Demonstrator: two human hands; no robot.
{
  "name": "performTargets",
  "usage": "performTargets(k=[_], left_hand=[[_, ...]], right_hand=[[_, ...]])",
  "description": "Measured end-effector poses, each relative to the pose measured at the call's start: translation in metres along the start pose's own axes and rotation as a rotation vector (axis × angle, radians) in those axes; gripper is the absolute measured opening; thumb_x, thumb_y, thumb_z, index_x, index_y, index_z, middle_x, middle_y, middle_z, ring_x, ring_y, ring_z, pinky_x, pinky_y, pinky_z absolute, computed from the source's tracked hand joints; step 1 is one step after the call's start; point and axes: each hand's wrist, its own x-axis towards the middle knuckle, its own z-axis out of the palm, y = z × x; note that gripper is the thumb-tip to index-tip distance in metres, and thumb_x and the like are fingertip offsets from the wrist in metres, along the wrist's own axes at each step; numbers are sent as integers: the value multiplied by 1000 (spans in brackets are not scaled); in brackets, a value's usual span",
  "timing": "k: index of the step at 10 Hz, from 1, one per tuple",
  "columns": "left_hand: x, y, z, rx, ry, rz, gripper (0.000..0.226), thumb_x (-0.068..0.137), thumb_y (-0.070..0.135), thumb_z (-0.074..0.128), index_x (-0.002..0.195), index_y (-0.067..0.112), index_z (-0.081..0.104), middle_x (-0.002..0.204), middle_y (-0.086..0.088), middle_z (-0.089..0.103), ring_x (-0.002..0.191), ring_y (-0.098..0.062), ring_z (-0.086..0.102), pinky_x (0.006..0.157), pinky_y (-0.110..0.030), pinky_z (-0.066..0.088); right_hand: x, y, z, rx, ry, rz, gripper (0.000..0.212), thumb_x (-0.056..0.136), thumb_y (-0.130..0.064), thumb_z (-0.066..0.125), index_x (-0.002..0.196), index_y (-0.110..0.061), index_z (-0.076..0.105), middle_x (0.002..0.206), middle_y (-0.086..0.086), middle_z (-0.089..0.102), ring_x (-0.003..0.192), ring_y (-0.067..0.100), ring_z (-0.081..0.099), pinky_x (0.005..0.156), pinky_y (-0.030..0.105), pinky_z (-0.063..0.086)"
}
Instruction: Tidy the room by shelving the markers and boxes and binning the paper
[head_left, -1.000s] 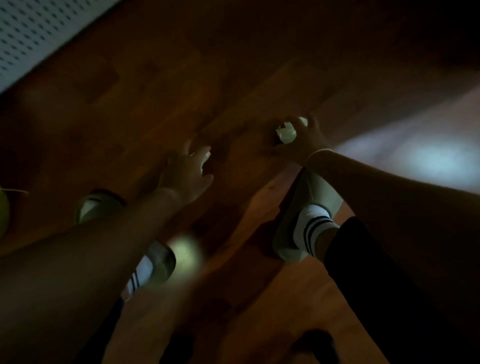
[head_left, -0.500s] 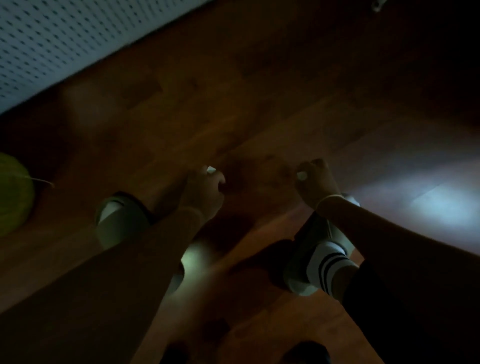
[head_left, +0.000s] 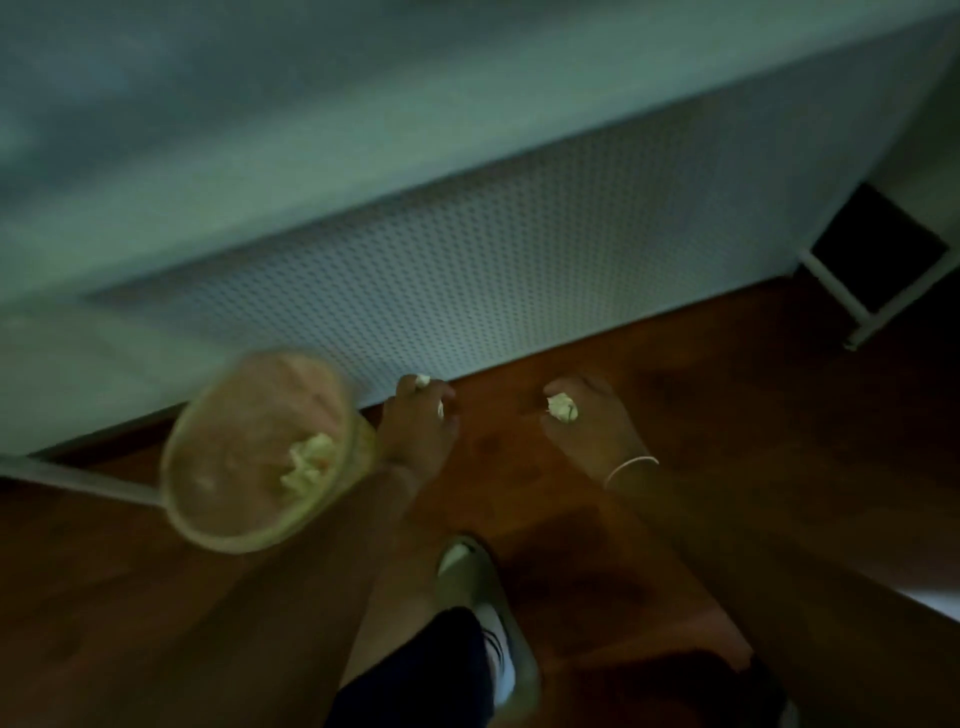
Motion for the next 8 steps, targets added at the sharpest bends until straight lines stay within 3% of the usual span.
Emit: performTargets(k=[1,3,4,5,6,8], left_hand=[[-15,-43,-45,-28,95,-61,36,90,18,58,126,15,57,142,-13,39,119,-35,50,99,-40,44],[-36,-139,-93,-126,230,-240,36,89,20,59,125,18,57,143,-12,38,119,-34,51,95,-39,43],[-38,-172,-98,-122,268,-276,36,90,24,59,126,18,58,143,-13,41,119,-32,52,92,-33,40],[-35,-197,-95,-186,273,-248,48,90,28,63,135,18,52,149,-13,37,128,-27,47,99,-28,33],[-33,-219,-87,-276,224,-227,61,89,32,64,144,20,41,155,-10,31,141,-24,34,109,-28,26],[-41,-256,-75,-335,171,-304,59,92,32,60,145,17,39,155,-12,30,143,-29,29,112,-42,34]], right_hand=[[-4,-58,28,1,-37,-102,32,85,-15,62,117,-15,59,136,4,41,113,19,52,87,20,39],[0,-144,105,-33,-100,-257,33,84,-14,63,117,-12,57,132,6,41,99,13,48,80,20,37],[4,-166,141,-55,-135,-283,35,83,-14,63,117,-12,57,132,6,41,106,18,51,82,19,35],[8,-181,165,-76,-184,-290,45,84,-21,64,127,-15,52,143,5,35,117,16,46,89,18,33],[11,-189,180,-107,-249,-269,65,86,-33,63,144,-24,34,158,2,15,143,19,21,110,28,24],[11,-171,194,-142,-246,-188,71,86,-41,60,146,-21,30,156,2,24,143,19,24,116,37,25]])
